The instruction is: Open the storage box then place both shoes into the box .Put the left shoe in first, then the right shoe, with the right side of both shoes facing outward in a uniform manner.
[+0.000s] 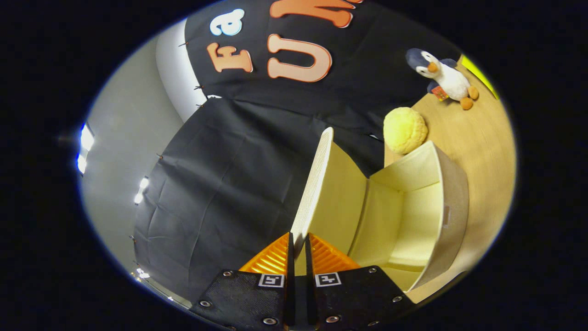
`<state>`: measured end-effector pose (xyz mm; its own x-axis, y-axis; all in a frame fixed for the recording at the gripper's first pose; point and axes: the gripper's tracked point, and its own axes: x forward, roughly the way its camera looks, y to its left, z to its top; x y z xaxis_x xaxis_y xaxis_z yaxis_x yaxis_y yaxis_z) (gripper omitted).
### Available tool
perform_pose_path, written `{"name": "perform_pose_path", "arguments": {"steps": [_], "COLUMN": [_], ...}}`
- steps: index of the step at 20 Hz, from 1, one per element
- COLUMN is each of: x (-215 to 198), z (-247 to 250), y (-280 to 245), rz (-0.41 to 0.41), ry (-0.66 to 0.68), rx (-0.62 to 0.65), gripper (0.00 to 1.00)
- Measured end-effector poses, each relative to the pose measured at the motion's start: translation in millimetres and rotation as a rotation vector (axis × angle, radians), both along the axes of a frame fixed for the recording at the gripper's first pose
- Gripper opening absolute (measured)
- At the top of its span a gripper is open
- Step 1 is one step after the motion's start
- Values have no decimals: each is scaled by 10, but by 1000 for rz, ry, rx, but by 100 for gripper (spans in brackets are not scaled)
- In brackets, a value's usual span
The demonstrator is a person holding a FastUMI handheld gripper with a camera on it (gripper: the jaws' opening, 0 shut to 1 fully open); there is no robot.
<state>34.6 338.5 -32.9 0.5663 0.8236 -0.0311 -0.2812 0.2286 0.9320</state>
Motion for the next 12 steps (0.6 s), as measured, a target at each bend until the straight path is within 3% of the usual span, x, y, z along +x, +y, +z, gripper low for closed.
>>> {"name": "perform_pose_path", "arguments": {"steps": [7, 12], "x": [166, 111], "z": [171, 203], "y": [737, 985], "rz": [66, 57], "ry": [-40, -59], "rx": [-33, -81], "gripper": [13, 14]}}
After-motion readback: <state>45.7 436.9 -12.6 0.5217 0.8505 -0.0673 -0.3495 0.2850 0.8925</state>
